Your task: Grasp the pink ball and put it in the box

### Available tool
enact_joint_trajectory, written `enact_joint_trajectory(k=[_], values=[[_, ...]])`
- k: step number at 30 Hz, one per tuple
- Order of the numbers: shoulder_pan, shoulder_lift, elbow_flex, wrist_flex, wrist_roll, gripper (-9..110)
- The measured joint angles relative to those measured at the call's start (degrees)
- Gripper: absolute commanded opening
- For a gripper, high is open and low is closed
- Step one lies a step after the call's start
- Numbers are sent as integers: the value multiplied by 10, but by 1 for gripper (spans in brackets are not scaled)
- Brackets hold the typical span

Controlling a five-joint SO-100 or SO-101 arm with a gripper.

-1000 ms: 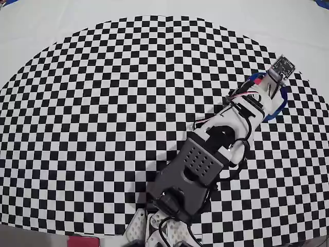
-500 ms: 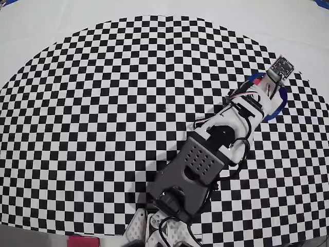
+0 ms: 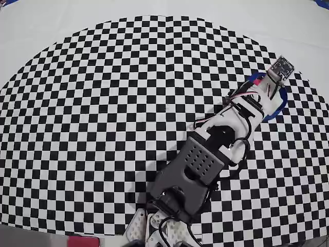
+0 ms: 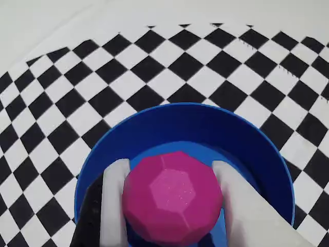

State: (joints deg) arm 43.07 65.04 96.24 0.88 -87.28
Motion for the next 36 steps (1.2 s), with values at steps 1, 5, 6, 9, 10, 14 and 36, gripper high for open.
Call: enact_joint_trajectory(k=[1, 5, 6, 9, 10, 14, 36], values=[[0, 0, 0, 0, 0, 0], [0, 0, 0, 0, 0, 1], [0, 0, 0, 0, 0, 1], [0, 0, 0, 0, 0, 3], [0, 0, 0, 0, 0, 8], [0, 0, 0, -1, 0, 22], [-20, 66, 0, -21, 156, 28]])
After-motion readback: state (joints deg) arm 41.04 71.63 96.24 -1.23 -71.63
